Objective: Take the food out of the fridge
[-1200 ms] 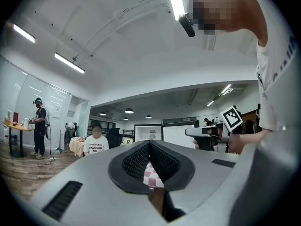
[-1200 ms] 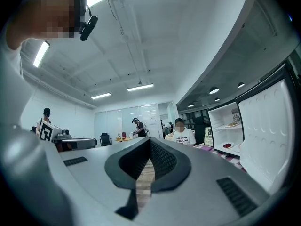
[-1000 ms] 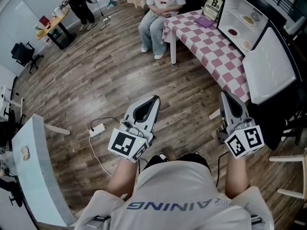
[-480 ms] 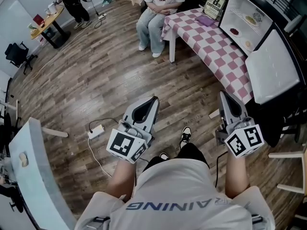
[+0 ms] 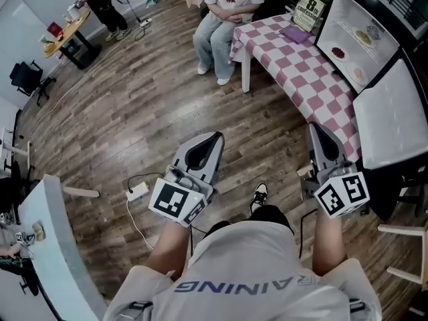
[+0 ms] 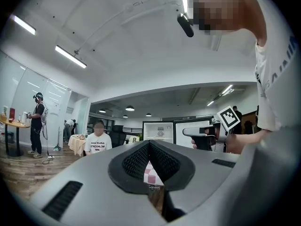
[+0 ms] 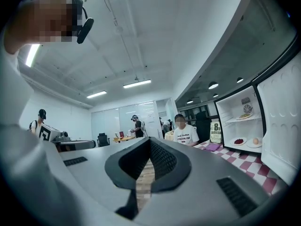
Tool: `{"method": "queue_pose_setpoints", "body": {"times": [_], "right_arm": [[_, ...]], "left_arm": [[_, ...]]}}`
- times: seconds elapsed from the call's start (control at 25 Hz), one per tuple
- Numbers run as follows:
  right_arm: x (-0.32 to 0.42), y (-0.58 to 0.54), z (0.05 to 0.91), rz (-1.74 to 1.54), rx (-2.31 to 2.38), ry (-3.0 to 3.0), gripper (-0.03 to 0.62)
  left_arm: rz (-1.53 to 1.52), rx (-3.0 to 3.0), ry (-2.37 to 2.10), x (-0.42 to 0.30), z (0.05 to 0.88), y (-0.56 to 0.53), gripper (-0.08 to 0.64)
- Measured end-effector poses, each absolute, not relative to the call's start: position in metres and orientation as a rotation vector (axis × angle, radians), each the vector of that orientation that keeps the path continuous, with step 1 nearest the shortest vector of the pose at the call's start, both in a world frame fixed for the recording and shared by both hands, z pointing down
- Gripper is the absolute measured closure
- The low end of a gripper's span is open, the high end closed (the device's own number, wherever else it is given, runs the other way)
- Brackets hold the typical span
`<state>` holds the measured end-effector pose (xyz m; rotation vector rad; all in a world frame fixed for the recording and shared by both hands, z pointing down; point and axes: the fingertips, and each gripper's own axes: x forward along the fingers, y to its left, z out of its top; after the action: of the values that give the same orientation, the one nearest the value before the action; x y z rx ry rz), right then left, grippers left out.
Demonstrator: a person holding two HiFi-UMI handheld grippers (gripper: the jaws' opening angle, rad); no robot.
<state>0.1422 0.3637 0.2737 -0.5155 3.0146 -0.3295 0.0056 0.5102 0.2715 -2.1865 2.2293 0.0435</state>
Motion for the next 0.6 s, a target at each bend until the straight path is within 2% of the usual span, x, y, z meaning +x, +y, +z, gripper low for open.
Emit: {"method": "queue_pose_setpoints", "body": {"times": [0.6], "right_arm": [[0.116,0.156,0.300,-0.378,-0.560,3.023,0.574]], "left_arm": [[-0.027,-2.239,2.232,-0.023,0.278,0.297,0.552]]}}
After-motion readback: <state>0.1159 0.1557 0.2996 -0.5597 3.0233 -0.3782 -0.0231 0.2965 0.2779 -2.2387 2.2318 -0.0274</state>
